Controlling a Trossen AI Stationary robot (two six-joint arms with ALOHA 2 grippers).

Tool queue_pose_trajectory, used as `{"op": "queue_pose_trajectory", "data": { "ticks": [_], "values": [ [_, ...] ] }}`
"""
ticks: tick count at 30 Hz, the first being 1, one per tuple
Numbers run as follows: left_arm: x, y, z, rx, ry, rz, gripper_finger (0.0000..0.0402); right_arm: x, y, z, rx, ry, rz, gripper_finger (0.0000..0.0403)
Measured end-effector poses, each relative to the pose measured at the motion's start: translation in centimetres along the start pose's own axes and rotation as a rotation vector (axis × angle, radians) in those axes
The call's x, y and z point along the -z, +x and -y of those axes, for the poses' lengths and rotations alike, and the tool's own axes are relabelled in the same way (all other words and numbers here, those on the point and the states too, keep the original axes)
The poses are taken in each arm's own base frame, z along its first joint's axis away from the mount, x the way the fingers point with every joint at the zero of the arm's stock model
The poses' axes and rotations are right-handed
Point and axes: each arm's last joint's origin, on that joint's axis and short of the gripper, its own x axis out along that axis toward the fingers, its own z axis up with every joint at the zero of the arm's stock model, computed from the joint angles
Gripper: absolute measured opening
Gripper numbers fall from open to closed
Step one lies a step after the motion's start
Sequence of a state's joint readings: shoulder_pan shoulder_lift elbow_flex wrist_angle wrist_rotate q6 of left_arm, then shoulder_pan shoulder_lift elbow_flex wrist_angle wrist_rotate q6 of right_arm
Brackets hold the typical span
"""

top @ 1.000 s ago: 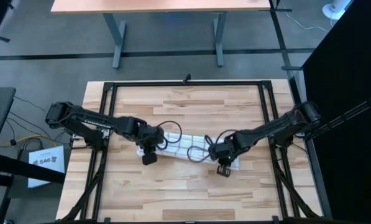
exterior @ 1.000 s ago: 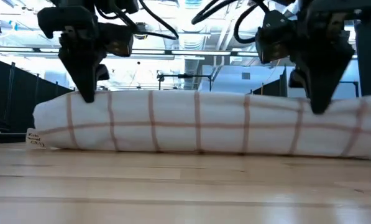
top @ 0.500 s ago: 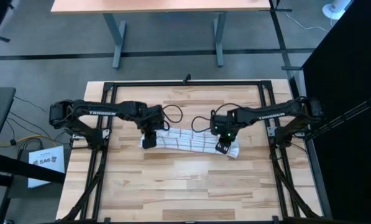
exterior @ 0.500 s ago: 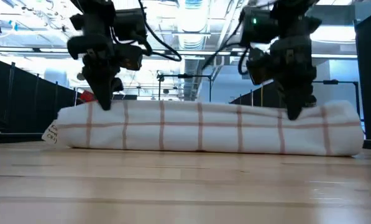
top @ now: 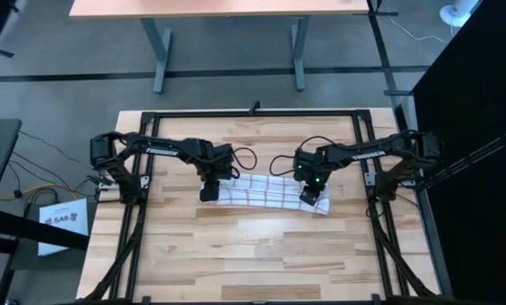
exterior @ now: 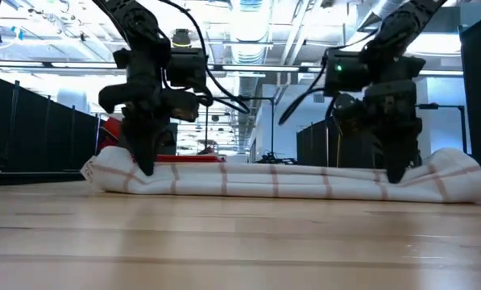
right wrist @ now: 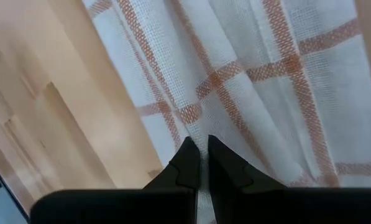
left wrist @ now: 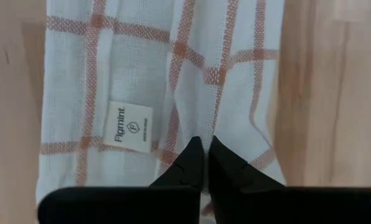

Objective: Roll towel
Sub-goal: Roll the white squared towel

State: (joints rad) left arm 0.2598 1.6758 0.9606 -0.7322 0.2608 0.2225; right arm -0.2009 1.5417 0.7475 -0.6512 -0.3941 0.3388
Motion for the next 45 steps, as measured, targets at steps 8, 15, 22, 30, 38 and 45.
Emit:
{"op": "queue_pose_trajectory", "data": {
  "ticks": [8,15,22,30,38,45],
  "values": [
    [-0.6,0.0,-0.2,-0.038,0.001,0.056,0.0,0.5,0.8,1.7,-0.006,-0.005,0.016,0.0008],
    [-0.1,0.1,-0.2,-0.069,-0.064,0.014,0.0011,-0.1,0.0,2.0,0.014,0.0,0.035,0.0057],
    [0.6,-0.3,0.1,-0.069,-0.117,-0.048,0.0068,-0.4,-2.1,1.3,0.067,-0.051,-0.065,0.01],
    [1.0,-2.8,0.6,-0.181,-0.08,0.017,0.0079,-0.3,-4.6,0.8,0.213,-0.121,0.03,0.01],
    [0.5,-2.7,0.3,-0.242,-0.003,0.075,0.0077,0.5,-1.5,3.5,0.232,-0.088,-0.01,0.01],
    [0.6,-3.0,0.0,-0.295,-0.034,0.076,0.0077,0.7,-3.1,4.1,0.253,-0.057,0.066,0.0101]
  ]
}}
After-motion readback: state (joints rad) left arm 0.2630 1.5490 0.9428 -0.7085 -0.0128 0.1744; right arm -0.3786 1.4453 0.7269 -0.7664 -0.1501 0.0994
